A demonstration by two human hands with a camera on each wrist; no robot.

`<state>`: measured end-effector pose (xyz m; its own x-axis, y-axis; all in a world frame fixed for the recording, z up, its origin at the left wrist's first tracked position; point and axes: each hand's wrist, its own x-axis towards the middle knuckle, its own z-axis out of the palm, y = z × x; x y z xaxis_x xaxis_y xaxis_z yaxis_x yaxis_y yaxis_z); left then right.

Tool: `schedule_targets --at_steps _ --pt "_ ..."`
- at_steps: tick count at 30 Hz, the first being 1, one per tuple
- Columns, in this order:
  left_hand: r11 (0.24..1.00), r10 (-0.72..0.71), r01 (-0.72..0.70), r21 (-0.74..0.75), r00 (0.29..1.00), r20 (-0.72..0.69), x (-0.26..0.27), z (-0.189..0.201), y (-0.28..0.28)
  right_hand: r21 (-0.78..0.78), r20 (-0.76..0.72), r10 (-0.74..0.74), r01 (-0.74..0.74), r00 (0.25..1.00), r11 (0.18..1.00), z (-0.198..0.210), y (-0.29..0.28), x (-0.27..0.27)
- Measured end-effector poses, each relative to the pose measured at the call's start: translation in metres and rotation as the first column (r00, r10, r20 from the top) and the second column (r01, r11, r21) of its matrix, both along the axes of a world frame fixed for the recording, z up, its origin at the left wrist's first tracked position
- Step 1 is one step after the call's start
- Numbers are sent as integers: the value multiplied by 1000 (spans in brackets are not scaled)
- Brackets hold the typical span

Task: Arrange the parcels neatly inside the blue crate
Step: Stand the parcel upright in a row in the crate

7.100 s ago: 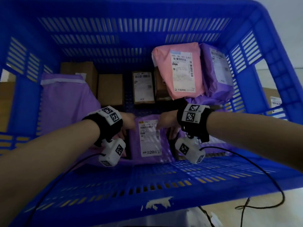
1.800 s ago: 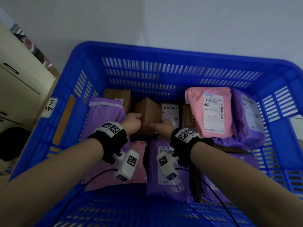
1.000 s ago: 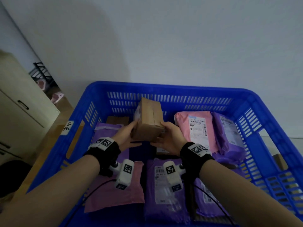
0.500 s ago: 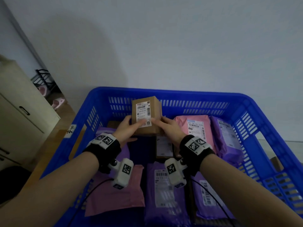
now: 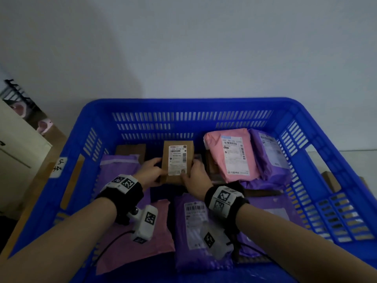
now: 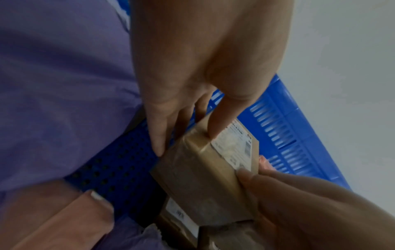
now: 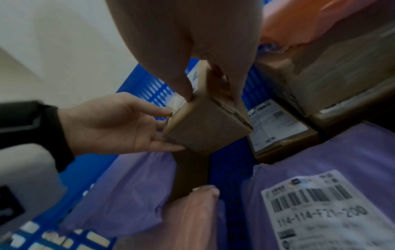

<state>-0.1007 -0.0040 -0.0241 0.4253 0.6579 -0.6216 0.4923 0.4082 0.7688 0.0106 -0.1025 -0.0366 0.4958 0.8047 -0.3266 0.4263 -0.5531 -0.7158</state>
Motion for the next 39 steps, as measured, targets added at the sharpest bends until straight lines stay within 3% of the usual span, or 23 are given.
schedule_targets --at_steps 2,8,12,16,20,23,26,31,35,39 --pt "999 -30 30 -29 1000 -2 3 -9 0 -66 86 34 -28 996 997 -4 2 2" --pt "993 -101 103 -52 994 37 21 -22 -3 -192 127 102 -76 987 978 -18 3 9" --pt "988 -112 117 -96 992 58 34 -30 -5 -255 267 196 -127 943 959 -30 5 14" --pt "988 -85 95 -121 993 85 41 -34 -2 -249 385 303 -218 872 944 -39 9 18" --pt "987 -99 110 -119 991 95 42 -28 1 -222 411 316 -243 855 944 -36 14 16" --pt "979 -203 203 19 979 20 33 -17 10 -194 428 307 -245 850 950 -27 21 12" --pt "963 -192 206 176 977 -93 10 -1 25 -118 331 334 -313 882 942 -7 33 -1" --pt "925 41 46 378 975 -220 -49 15 41 -163 -52 398 -401 916 901 8 60 -36" --pt "906 177 -20 423 925 -335 -90 30 36 -159 -196 296 -328 935 931 -5 71 -58" --pt "918 154 31 395 891 -427 -104 36 21 -193 -348 200 -278 916 941 -22 71 -74"
